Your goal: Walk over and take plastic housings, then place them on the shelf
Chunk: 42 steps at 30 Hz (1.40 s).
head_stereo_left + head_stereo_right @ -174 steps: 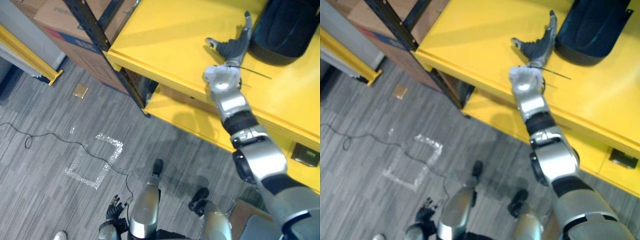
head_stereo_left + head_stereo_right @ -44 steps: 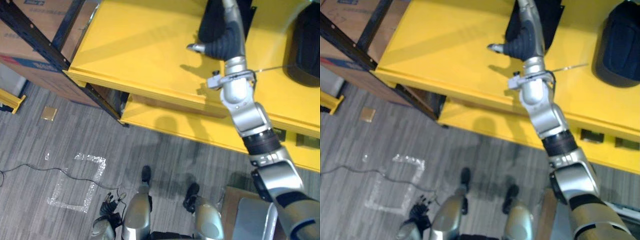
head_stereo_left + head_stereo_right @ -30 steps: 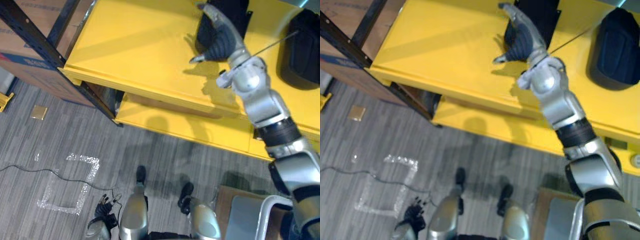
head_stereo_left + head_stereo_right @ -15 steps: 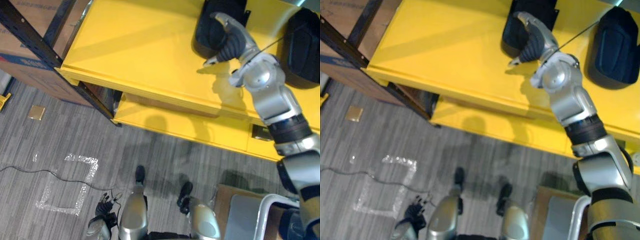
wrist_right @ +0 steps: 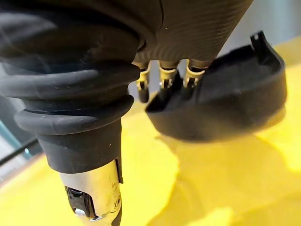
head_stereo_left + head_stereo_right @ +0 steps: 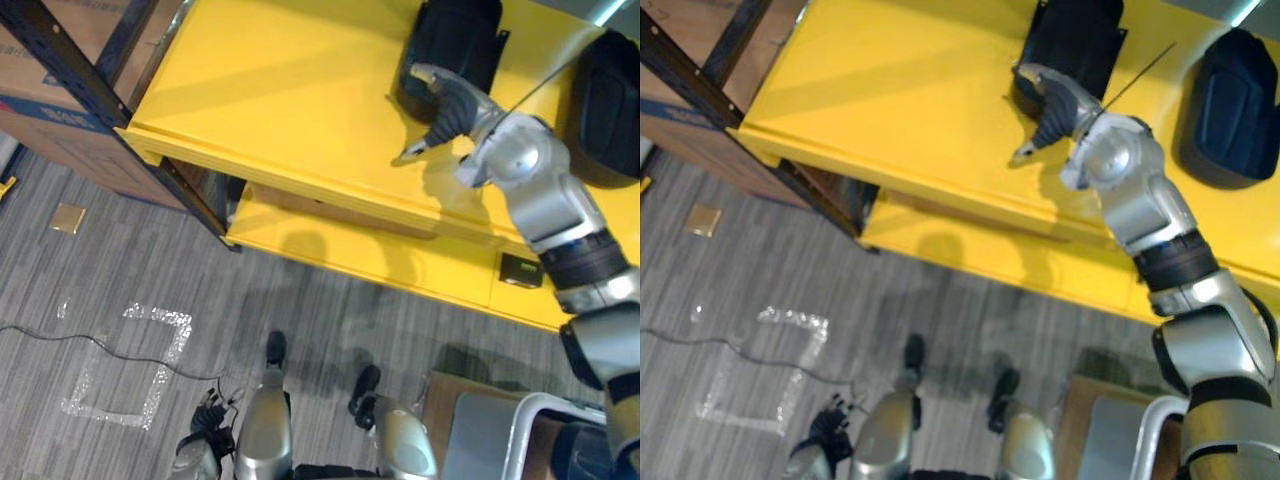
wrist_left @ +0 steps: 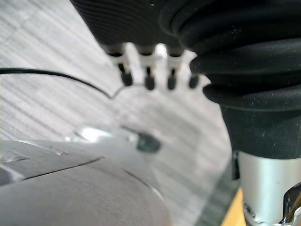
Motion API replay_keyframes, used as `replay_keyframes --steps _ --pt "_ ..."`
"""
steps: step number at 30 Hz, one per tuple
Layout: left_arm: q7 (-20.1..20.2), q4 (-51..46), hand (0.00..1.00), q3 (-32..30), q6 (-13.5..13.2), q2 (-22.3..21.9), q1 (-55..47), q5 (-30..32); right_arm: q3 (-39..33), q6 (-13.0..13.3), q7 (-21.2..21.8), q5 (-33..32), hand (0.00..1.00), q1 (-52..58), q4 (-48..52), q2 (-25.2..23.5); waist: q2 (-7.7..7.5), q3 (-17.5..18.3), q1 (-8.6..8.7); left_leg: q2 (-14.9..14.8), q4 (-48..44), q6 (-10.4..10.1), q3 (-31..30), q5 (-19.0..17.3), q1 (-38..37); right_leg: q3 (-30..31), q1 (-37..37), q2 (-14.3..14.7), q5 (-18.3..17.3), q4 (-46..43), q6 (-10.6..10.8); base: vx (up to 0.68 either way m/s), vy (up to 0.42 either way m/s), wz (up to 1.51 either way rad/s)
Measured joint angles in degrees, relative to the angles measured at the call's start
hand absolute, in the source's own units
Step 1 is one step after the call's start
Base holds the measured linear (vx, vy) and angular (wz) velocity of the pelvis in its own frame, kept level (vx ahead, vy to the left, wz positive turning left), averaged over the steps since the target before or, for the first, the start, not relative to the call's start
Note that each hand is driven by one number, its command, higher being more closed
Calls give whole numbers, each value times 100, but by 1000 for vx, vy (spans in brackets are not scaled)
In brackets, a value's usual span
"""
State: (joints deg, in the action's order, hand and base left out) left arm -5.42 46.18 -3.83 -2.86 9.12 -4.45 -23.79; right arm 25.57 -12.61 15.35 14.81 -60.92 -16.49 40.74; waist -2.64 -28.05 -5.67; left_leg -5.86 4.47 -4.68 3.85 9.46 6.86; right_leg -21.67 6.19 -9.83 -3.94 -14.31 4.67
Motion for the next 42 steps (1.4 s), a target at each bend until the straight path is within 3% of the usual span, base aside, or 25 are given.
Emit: replay_keyframes --steps 10,16,24,28,32,42 --pt "-29 -1 0 0 54 10 -2 1 71 -216 465 -2 0 57 184 216 -21 6 -15 -7 1 12 134 -10 -80 121 -1 6 2 -1 1 2 -2 -5" --pt "-46 -1 0 0 93 92 -1 2 70 -241 618 -6 0 230 251 264 -149 82 7 -11 3 17 143 -16 -81 125 0 12 2 9 2 5 -3 -1" --pt "-52 0 0 -4 98 121 -4 5 70 -237 626 -115 0 249 256 316 -162 89 -1 -1 3 18 144 -17 -80 128 -1 2 9 9 10 0 0 0" --pt "-52 -1 0 -4 96 120 -4 5 55 -109 427 -278 0 327 273 317 -162 89 -1 -2 3 18 145 -17 -80 128 -3 4 9 15 10 0 0 0" --pt "-51 0 0 -4 94 120 -4 10 42 81 -95 -355 0 377 347 316 -162 89 -6 -2 3 18 145 -17 -77 127 -4 7 10 24 11 0 0 0" --pt "0 15 0 0 -22 113 -7 15 -623 1042 -2604 -504 0 379 665 1 -162 89 -10 5 3 19 135 -17 -69 121 -14 8 19 54 25 0 0 0"
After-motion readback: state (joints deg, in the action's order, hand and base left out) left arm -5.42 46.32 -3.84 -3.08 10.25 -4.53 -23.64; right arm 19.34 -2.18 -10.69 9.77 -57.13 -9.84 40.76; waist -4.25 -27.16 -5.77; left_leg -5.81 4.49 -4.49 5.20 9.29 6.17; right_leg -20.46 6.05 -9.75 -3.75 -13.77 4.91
